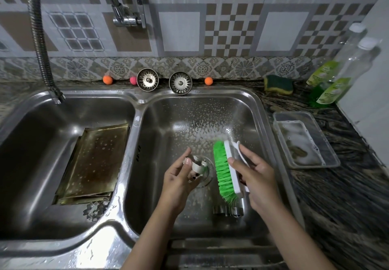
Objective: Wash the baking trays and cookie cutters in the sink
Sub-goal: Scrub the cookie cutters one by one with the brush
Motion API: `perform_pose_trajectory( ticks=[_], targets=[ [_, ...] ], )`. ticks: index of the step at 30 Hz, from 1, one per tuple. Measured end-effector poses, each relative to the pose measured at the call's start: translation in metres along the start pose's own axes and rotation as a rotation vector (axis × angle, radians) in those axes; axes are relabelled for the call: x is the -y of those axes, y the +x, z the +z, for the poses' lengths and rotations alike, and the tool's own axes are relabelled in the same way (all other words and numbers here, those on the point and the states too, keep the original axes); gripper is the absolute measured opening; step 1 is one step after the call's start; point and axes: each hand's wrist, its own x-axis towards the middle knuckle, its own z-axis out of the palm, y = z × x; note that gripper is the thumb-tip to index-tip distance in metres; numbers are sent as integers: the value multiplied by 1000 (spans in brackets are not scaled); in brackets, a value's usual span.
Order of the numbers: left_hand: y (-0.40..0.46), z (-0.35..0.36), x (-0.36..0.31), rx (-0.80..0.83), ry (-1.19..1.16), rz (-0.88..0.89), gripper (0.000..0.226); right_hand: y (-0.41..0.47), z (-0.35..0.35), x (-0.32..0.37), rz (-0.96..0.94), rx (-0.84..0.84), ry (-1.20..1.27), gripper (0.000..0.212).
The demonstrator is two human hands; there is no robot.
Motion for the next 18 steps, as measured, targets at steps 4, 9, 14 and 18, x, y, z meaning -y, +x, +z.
perform_pose_trajectory(
  ticks=[4,9,14,18],
  targets=[
    [-3,3,1,126,86,-44,43,-1,8,3,-57,197,-113,56],
    [-10,13,5,76,29,-54,42,2,15,-5,-139,99,-98,53],
    [-25,11,11,142,171,-106,21,22,17,-12,-173,-72,-158,57],
    [-18,13,14,10,86,-156,19,20,10,-17,-106,-119,-89,59]
  ],
)
